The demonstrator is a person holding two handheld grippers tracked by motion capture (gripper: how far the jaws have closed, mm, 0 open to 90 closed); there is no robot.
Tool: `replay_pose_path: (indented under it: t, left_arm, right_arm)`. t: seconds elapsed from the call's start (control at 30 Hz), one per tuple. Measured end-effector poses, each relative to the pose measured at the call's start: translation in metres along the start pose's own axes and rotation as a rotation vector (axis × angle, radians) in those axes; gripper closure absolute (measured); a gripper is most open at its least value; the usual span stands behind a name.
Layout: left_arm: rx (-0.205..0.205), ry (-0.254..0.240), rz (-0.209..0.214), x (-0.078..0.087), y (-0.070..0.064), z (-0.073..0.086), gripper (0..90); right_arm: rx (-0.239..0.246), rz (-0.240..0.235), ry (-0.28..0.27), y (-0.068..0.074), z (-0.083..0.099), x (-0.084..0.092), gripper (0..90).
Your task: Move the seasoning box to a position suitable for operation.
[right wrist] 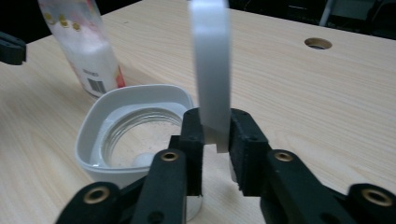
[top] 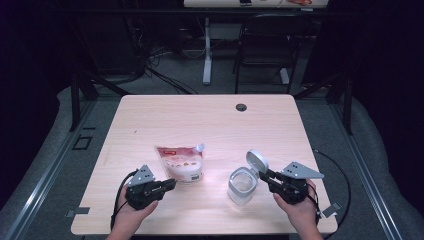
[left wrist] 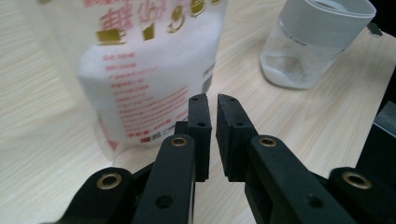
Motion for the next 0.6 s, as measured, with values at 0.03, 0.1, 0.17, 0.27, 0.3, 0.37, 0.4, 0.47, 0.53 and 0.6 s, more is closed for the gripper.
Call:
replay_pose_path:
  t: [0.03,0.1,0.17,0.27,0.3,0.37,0.4,0.47,0.53,0.6]
  left_arm:
    - [0.003,0.002,-0.006,0.002,0.002,0.002,84.0]
    - [0.005,0.001,-0.013,0.004,0.004,0.003,83.8]
    - [0.009,-0.002,-0.021,0.006,0.007,0.005,83.8]
    - [0.021,-0.017,-0.030,0.010,0.011,0.005,83.8]
    - [0.024,-0.017,-0.032,0.011,0.012,0.005,83.8]
    - [0.031,-0.024,-0.036,0.011,0.014,0.005,83.9]
    - [0.031,-0.024,-0.038,0.012,0.014,0.005,83.8]
    - [0.036,-0.025,-0.043,0.011,0.015,0.006,83.9]
    - [0.028,-0.011,-0.051,0.011,0.019,0.008,83.8]
    - [0.040,-0.014,-0.064,0.011,0.022,0.009,83.9]
  right_arm:
    - [-0.005,0.001,0.002,-0.001,0.000,-0.001,78.5]
    - [-0.013,-0.012,0.007,-0.002,0.000,-0.002,78.7]
    - [-0.015,-0.013,0.005,-0.002,-0.001,-0.003,78.8]
    - [-0.007,-0.014,0.001,-0.001,-0.001,-0.004,78.8]
    - [-0.006,-0.016,-0.004,0.000,-0.002,-0.005,78.9]
    - [-0.005,-0.017,-0.001,0.000,-0.002,-0.006,78.9]
    - [-0.005,-0.024,-0.003,0.000,-0.003,-0.006,79.0]
    - [-0.008,-0.029,-0.002,0.000,-0.003,-0.007,79.0]
    - [-0.007,-0.041,0.002,0.001,-0.003,-0.009,79.0]
    - [-0.003,-0.052,0.001,0.003,-0.005,-0.012,79.1]
Point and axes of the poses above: each handheld gripper's, and its own axes: x roughly backward along the jaws, z roughly out of its underside, y roughly to its left, the point moved 5 cm from there along -x, roughly forward along the jaws, and after that the axes turned 9 degrees about z, right-handed, at the moved point
